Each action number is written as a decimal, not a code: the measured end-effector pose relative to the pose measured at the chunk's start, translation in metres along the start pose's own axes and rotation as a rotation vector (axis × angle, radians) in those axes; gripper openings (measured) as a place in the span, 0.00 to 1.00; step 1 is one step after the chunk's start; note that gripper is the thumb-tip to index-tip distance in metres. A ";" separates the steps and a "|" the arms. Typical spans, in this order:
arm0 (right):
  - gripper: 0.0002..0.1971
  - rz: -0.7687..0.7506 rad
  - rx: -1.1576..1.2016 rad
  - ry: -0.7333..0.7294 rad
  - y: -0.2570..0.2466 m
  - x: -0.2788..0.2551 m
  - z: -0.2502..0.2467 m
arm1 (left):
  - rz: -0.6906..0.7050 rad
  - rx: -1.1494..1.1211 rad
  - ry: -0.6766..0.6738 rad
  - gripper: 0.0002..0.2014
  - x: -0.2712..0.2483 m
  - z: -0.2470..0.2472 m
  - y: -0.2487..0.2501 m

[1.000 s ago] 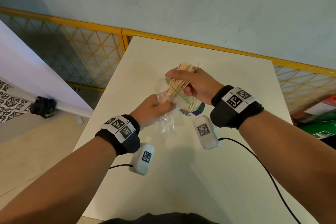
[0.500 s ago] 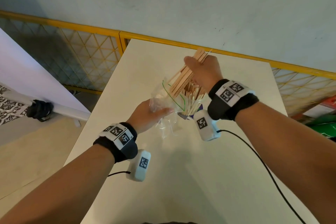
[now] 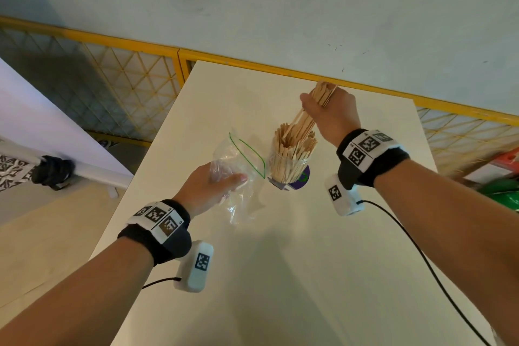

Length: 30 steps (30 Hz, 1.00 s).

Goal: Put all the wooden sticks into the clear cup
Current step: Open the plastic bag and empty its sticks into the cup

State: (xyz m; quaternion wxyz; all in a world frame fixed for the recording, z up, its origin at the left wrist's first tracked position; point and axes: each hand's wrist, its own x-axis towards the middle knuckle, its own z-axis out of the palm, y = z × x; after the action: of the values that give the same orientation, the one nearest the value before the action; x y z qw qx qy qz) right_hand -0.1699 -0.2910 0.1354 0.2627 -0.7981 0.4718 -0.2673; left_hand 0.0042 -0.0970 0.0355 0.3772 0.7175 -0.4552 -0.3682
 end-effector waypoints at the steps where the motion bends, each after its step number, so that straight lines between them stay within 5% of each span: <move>1: 0.20 -0.015 -0.010 -0.009 0.000 0.000 0.001 | -0.002 -0.002 0.004 0.24 0.000 0.000 -0.001; 8: 0.20 -0.058 -0.002 -0.138 -0.009 0.006 -0.003 | -0.021 -0.080 -0.006 0.25 0.002 0.002 0.006; 15: 0.19 0.041 -0.085 -0.048 0.010 0.004 0.002 | -0.017 -0.089 -0.008 0.29 0.002 0.003 0.011; 30: 0.20 0.034 -0.060 -0.181 0.020 -0.009 0.031 | -0.060 -0.088 0.023 0.26 -0.003 -0.004 0.005</move>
State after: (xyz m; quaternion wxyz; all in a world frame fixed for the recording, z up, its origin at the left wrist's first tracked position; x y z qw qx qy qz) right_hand -0.1652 -0.2858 0.0981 0.2848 -0.8183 0.4676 -0.1754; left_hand 0.0047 -0.0951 0.0420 0.4022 0.7179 -0.4125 -0.3908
